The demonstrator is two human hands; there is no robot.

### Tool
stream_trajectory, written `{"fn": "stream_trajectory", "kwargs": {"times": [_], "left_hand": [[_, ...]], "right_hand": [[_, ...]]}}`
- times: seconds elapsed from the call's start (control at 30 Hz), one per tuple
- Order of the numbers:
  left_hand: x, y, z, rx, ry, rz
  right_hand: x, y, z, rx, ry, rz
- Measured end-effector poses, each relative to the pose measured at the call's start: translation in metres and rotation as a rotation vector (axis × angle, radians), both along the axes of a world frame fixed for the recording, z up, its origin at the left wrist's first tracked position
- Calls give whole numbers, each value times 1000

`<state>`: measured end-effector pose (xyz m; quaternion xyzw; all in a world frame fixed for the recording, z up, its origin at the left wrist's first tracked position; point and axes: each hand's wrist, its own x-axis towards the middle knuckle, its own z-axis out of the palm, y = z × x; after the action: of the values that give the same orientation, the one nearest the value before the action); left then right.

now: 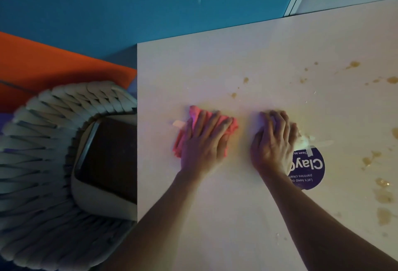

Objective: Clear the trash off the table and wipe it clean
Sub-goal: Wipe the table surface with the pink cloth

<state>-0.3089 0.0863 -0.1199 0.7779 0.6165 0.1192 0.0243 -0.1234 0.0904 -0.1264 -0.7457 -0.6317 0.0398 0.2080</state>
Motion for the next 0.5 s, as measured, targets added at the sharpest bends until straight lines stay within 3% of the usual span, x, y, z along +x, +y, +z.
{"fn": "stream_trajectory", "kwargs": {"times": [0.1, 0.23, 0.4, 0.5], "left_hand": [[-47, -2, -2, -22, 44, 14], [-79, 42, 1, -102, 86, 237], [-48, 119, 1, -128, -28, 494], [7, 140, -1, -153, -58, 387]], "right_hand": [[-1, 1, 1, 23, -3, -2], [0, 2, 1, 7, 11, 4], [0, 4, 0, -21, 26, -9], [1, 3, 0, -18, 25, -8]]}}
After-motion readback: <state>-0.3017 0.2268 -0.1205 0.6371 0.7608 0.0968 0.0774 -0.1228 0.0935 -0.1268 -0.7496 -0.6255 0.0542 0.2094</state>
